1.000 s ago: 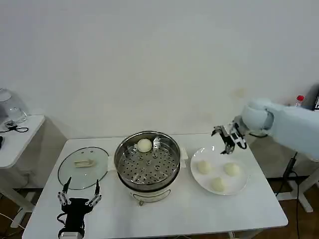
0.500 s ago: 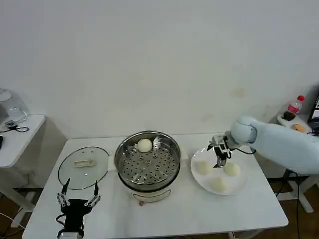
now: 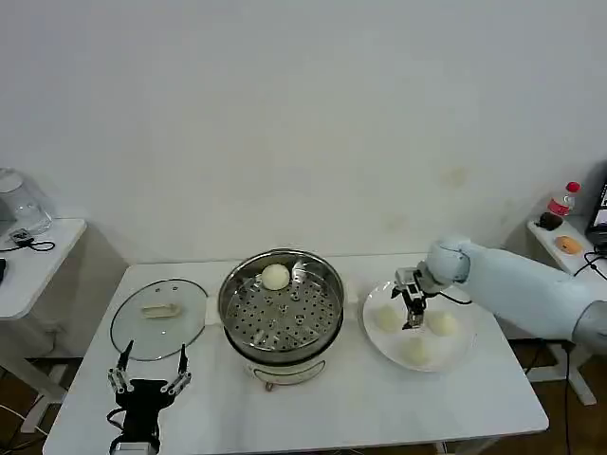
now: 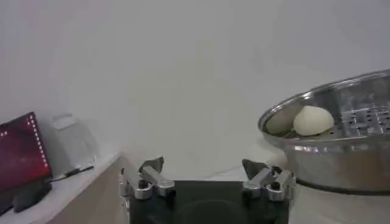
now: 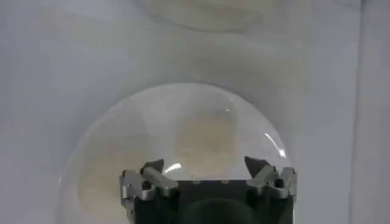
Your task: Take steamed baozi put them in steamer then cover it.
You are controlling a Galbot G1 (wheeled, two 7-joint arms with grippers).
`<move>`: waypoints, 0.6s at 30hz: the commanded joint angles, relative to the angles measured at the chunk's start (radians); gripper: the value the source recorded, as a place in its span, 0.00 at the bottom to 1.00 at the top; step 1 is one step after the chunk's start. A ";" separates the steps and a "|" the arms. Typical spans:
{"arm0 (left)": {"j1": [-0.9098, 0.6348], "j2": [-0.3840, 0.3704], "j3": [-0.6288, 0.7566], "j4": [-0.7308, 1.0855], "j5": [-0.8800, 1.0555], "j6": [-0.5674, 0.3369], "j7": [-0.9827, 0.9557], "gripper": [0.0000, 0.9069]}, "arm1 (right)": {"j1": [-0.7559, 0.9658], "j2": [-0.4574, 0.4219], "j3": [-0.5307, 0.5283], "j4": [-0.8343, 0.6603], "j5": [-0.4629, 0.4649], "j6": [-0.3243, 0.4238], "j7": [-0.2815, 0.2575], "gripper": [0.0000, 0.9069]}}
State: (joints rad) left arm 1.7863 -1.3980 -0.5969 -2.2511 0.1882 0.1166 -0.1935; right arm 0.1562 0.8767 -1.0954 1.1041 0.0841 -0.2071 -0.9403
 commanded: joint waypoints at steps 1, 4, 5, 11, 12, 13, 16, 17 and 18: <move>0.000 0.000 0.000 0.001 0.000 0.000 0.000 1.00 | -0.044 0.049 0.040 -0.084 -0.023 0.004 -0.006 1.00; -0.001 -0.001 0.001 0.002 0.000 0.000 0.000 1.00 | -0.047 0.057 0.042 -0.083 -0.022 0.001 -0.007 0.97; -0.002 -0.001 0.001 0.003 0.000 0.000 0.001 1.00 | -0.047 0.059 0.042 -0.083 -0.021 -0.001 -0.009 0.89; -0.001 -0.002 0.001 0.002 0.000 0.000 0.000 1.00 | -0.046 0.057 0.041 -0.080 -0.020 -0.005 -0.016 0.71; -0.001 -0.002 0.000 0.002 0.000 0.000 0.000 1.00 | -0.046 0.056 0.041 -0.077 -0.022 -0.005 -0.019 0.68; 0.000 -0.003 0.000 0.000 0.000 -0.001 -0.001 1.00 | -0.046 0.055 0.040 -0.077 -0.023 -0.006 -0.019 0.66; 0.001 -0.003 0.000 -0.001 0.000 0.000 -0.001 1.00 | -0.046 0.054 0.042 -0.077 -0.023 -0.004 -0.025 0.58; 0.002 -0.003 0.000 -0.002 0.000 0.000 -0.001 1.00 | -0.045 0.054 0.044 -0.076 -0.022 -0.004 -0.023 0.58; 0.002 -0.004 0.000 -0.003 0.000 0.000 -0.001 1.00 | -0.039 0.052 0.048 -0.071 -0.022 -0.005 -0.023 0.58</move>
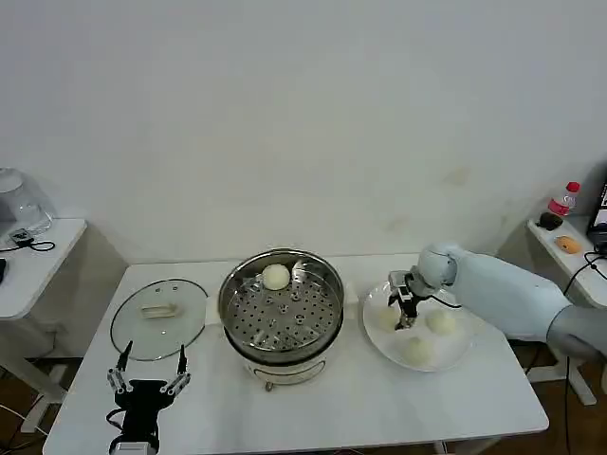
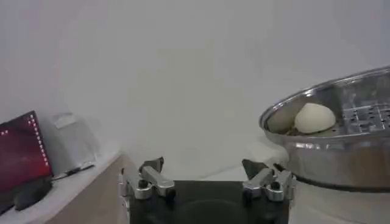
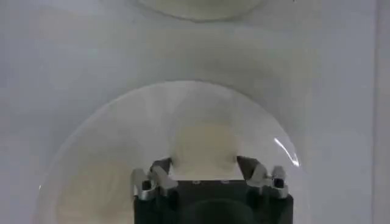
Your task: Take steamed baozi put them in steamer then cover it.
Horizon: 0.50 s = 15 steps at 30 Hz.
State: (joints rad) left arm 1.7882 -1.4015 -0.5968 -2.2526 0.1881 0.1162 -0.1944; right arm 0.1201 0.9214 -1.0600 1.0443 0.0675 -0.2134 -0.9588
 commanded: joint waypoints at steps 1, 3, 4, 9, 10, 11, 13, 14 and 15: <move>0.001 -0.001 0.000 -0.003 0.000 0.000 -0.001 1.00 | 0.000 0.005 0.014 -0.008 -0.003 0.002 -0.006 0.58; 0.003 -0.001 0.001 -0.004 0.001 0.000 -0.001 1.00 | 0.046 -0.011 0.004 0.020 0.015 -0.001 -0.007 0.59; 0.004 -0.001 0.002 -0.005 0.002 0.001 0.000 1.00 | 0.064 -0.018 -0.005 0.031 0.022 -0.002 -0.009 0.59; 0.003 0.001 0.002 -0.004 0.003 0.001 0.000 1.00 | 0.210 -0.058 -0.052 0.102 0.075 -0.011 -0.020 0.60; 0.002 0.001 0.002 -0.004 0.003 0.002 0.000 1.00 | 0.243 -0.064 -0.063 0.115 0.085 -0.014 -0.021 0.60; 0.001 0.001 0.002 -0.004 0.003 0.002 0.000 1.00 | 0.272 -0.067 -0.074 0.124 0.096 -0.015 -0.021 0.60; -0.001 0.003 0.005 -0.003 0.003 0.003 0.001 1.00 | 0.350 -0.071 -0.103 0.144 0.123 -0.019 -0.026 0.60; -0.003 0.004 0.007 -0.002 0.003 0.003 0.001 1.00 | 0.387 -0.071 -0.115 0.152 0.138 -0.022 -0.026 0.61; -0.005 0.004 0.008 -0.002 0.003 0.003 0.000 1.00 | 0.424 -0.071 -0.128 0.157 0.150 -0.026 -0.026 0.61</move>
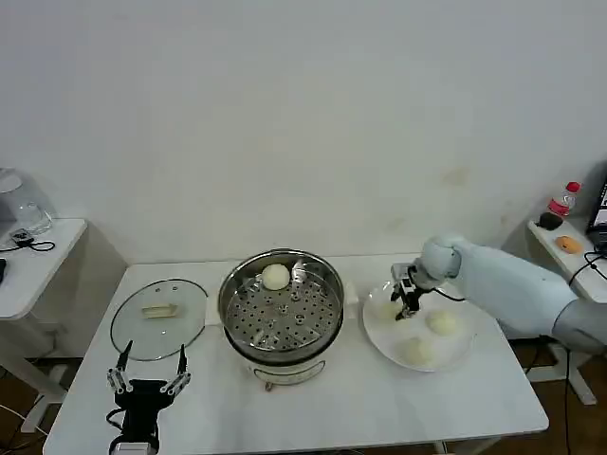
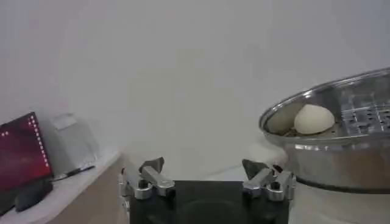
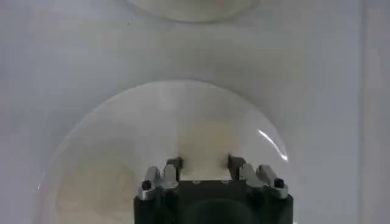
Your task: Take steamed baozi put them in steamer then cover it.
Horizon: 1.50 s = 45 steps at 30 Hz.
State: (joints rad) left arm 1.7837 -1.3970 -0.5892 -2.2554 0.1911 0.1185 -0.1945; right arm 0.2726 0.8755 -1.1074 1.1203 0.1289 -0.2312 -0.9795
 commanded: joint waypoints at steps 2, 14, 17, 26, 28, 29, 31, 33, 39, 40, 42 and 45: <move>-0.002 0.002 0.002 0.001 -0.001 0.001 0.001 1.00 | 0.337 -0.018 -0.096 0.093 0.127 -0.014 -0.005 0.61; -0.015 0.019 -0.002 -0.006 -0.012 0.005 0.001 1.00 | 0.508 0.152 -0.194 0.221 0.393 -0.130 0.067 0.61; -0.017 0.019 -0.004 -0.007 -0.016 0.006 -0.001 1.00 | 0.470 0.207 -0.204 0.261 0.447 -0.183 0.099 0.61; -0.009 0.016 -0.027 -0.022 -0.026 0.006 -0.002 1.00 | 0.363 0.401 -0.207 0.204 0.583 -0.290 0.205 0.61; -0.009 0.014 -0.030 -0.028 -0.026 0.007 -0.002 1.00 | 0.348 0.436 -0.208 0.180 0.620 -0.315 0.232 0.61; -0.010 0.012 -0.031 -0.031 -0.025 0.007 -0.002 1.00 | 0.342 0.450 -0.209 0.173 0.636 -0.327 0.243 0.61; -0.012 0.009 -0.034 -0.035 -0.025 0.007 -0.002 1.00 | 0.328 0.470 -0.211 0.165 0.676 -0.351 0.258 0.61; -0.011 0.005 -0.035 -0.038 -0.026 0.007 -0.003 1.00 | 0.311 0.490 -0.214 0.155 0.694 -0.372 0.268 0.61; -0.010 0.001 -0.039 -0.045 -0.027 0.005 -0.005 1.00 | 0.270 0.524 -0.225 0.125 0.682 -0.391 0.276 0.62; -0.010 0.000 -0.039 -0.048 -0.027 0.005 -0.005 1.00 | 0.265 0.527 -0.227 0.121 0.680 -0.392 0.277 0.62; -0.010 -0.001 -0.039 -0.054 -0.027 0.006 -0.004 1.00 | 0.245 0.543 -0.225 0.094 0.669 -0.392 0.279 0.62; -0.011 -0.002 -0.039 -0.059 -0.027 0.006 -0.004 1.00 | 0.214 0.566 -0.209 0.054 0.651 -0.393 0.276 0.62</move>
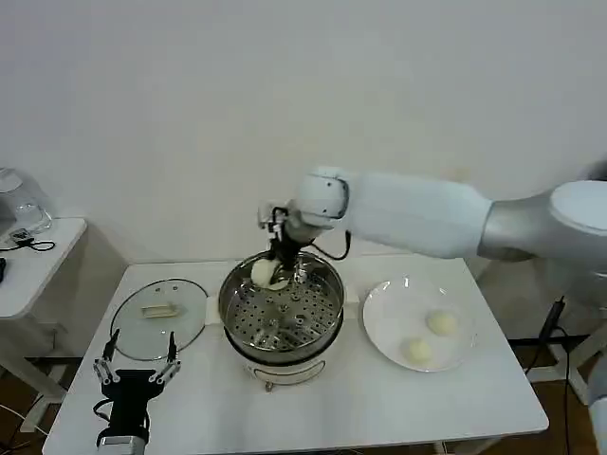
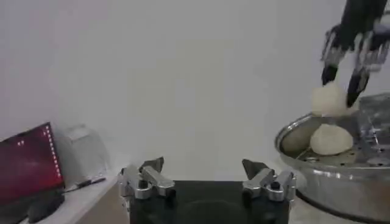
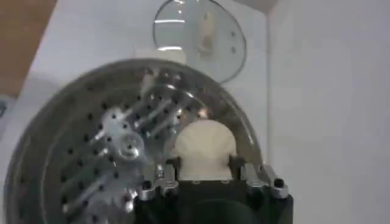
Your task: Take steamed baozi put them in steamer then cover it.
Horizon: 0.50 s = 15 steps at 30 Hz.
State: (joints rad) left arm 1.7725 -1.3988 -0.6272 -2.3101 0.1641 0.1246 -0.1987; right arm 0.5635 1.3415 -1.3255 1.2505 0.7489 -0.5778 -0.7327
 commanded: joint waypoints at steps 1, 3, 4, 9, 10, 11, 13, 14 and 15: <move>0.000 0.000 -0.001 -0.006 0.001 0.000 0.001 1.00 | -0.081 0.106 0.010 -0.082 0.027 -0.047 0.028 0.62; 0.001 0.001 -0.001 -0.007 0.001 0.000 0.001 1.00 | -0.086 0.111 0.008 -0.093 0.019 -0.048 0.025 0.62; 0.001 0.002 -0.001 -0.007 0.001 0.000 0.001 1.00 | -0.088 0.111 0.005 -0.094 0.013 -0.048 0.024 0.62; 0.000 0.003 -0.001 -0.007 0.000 0.000 0.001 1.00 | -0.097 0.113 -0.004 -0.101 -0.007 -0.044 0.022 0.62; -0.001 0.003 -0.001 -0.006 0.000 0.000 0.001 1.00 | -0.103 0.116 -0.003 -0.104 -0.011 -0.044 0.022 0.62; -0.001 0.003 0.001 -0.006 0.001 0.000 0.001 1.00 | -0.106 0.117 -0.002 -0.106 -0.017 -0.042 0.022 0.62; -0.003 0.002 0.003 -0.005 0.001 0.000 0.002 1.00 | -0.115 0.120 0.000 -0.111 -0.022 -0.041 0.023 0.64; -0.004 0.002 0.003 -0.005 0.001 0.000 0.002 1.00 | -0.118 0.121 0.000 -0.114 -0.028 -0.041 0.022 0.78; -0.004 0.003 0.003 -0.006 0.001 0.000 0.002 1.00 | -0.122 0.123 0.000 -0.119 -0.035 -0.038 0.025 0.90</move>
State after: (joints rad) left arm 1.7668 -1.3962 -0.6235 -2.3152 0.1649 0.1246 -0.1975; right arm 0.4734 1.4369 -1.3280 1.1606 0.7326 -0.6076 -0.7160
